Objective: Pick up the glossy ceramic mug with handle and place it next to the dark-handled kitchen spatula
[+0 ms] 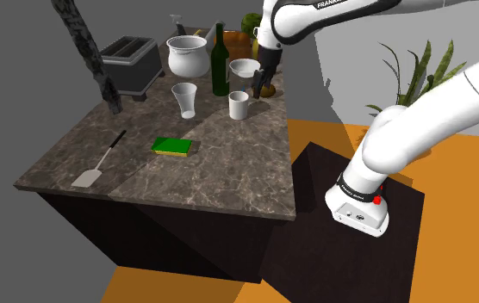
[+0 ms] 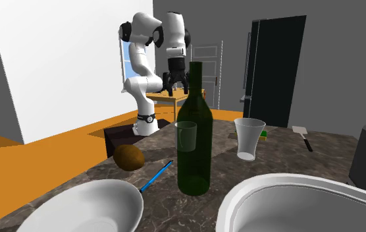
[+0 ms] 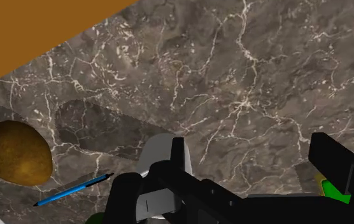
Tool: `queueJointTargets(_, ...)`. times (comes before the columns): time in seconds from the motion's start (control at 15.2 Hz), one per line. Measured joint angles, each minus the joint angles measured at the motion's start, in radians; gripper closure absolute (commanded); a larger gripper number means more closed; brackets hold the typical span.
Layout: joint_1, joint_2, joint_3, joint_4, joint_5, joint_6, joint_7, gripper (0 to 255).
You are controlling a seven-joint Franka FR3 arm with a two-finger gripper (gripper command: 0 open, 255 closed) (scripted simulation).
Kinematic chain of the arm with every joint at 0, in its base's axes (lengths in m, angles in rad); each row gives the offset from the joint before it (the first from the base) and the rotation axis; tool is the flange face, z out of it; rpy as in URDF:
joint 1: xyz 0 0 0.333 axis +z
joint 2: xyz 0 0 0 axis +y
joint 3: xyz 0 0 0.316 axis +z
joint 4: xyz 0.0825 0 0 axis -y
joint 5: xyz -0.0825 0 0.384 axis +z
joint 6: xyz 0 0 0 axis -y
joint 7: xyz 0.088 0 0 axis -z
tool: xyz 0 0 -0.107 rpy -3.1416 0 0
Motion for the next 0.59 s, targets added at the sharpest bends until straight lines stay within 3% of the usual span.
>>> queueJointTargets(0.59, -0.007, 0.331, 0.000, 0.116, -0.053, 0.285, -0.028, 0)
